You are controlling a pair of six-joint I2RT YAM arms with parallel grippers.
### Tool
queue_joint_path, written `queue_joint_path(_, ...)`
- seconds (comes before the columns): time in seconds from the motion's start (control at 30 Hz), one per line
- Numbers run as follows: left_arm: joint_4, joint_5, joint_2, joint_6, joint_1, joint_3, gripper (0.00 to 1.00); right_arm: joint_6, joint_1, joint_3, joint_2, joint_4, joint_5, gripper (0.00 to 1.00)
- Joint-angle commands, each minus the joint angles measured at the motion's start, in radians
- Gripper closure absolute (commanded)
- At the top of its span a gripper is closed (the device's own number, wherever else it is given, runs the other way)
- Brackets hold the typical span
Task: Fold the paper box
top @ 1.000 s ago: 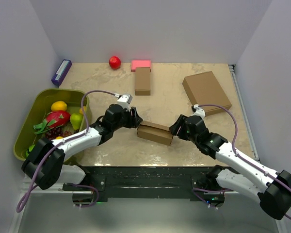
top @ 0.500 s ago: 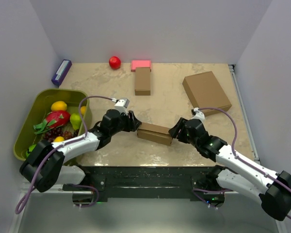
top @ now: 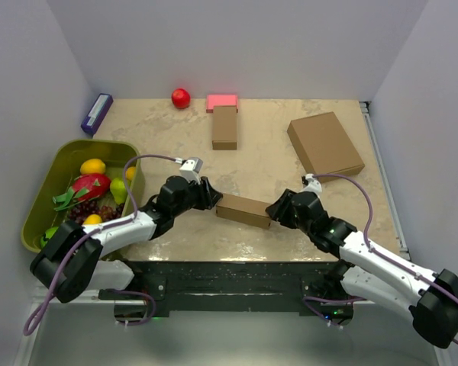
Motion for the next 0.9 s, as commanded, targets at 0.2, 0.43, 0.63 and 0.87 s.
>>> queue_joint_path(0.2, -0.169, 0.008, -0.041, 0.027, -0.008, 0.066, 0.39, -0.052, -0.001, 0.088, 0.055, -0.098, -0.044, 0.42)
queue_joint_path(0.43, -0.167, 0.047, -0.104, 0.009, -0.010, 0.066, 0.34, -0.043, -0.002, 0.128, 0.013, -0.112, -0.079, 0.36)
queue_joint_path(0.63, -0.141, 0.057, -0.132, -0.013, -0.010, 0.029, 0.34, -0.039, -0.002, 0.123, -0.015, -0.142, -0.076, 0.35)
queue_joint_path(0.87, -0.146, 0.057, -0.103, -0.004, -0.010, 0.023, 0.41, -0.039, -0.002, 0.115, -0.030, -0.161, -0.050, 0.46)
